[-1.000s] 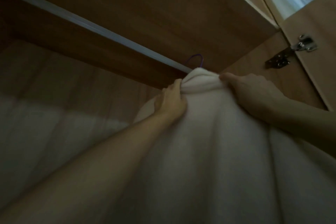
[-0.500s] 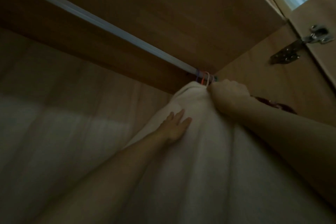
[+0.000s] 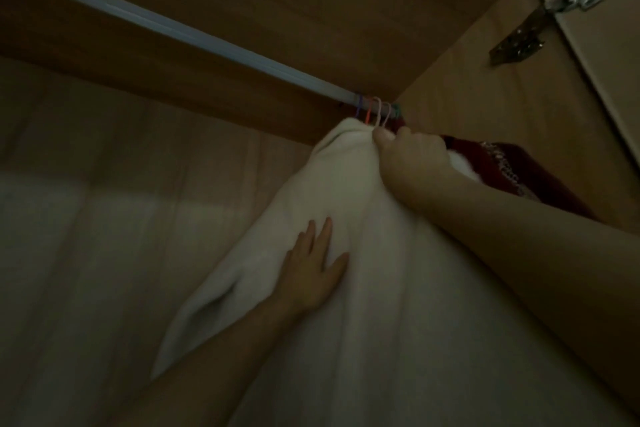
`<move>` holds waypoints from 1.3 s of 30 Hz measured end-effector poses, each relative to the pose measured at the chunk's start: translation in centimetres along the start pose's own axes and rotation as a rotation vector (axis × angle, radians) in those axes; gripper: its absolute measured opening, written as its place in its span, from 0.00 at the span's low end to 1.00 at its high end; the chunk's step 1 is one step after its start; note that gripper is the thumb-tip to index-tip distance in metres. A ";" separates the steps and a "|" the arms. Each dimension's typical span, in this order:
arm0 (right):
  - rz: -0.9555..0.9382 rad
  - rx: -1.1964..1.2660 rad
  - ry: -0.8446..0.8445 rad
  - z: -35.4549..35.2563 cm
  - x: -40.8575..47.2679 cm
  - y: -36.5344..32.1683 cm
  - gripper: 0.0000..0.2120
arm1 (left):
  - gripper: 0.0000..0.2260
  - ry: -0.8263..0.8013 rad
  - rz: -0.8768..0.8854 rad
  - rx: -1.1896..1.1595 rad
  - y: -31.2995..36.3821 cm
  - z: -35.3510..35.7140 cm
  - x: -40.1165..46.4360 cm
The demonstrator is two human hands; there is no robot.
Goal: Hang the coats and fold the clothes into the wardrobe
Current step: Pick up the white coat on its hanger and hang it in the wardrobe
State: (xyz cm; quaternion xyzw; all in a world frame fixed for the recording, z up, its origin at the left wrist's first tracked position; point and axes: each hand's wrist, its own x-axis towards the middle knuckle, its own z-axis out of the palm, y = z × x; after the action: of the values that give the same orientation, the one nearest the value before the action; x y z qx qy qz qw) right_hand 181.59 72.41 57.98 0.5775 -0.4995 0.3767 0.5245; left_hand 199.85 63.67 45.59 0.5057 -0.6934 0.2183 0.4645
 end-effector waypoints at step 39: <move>-0.378 0.631 -0.763 -22.8 -49.8 -9.8 0.34 | 0.35 -0.507 -0.282 0.529 9.9 -20.9 -55.4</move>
State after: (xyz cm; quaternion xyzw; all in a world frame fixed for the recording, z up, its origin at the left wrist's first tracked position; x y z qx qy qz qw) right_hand 182.37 103.41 11.79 0.8833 -0.4043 0.1708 0.1650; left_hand 202.95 111.33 9.27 0.7364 -0.6295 0.1916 0.1573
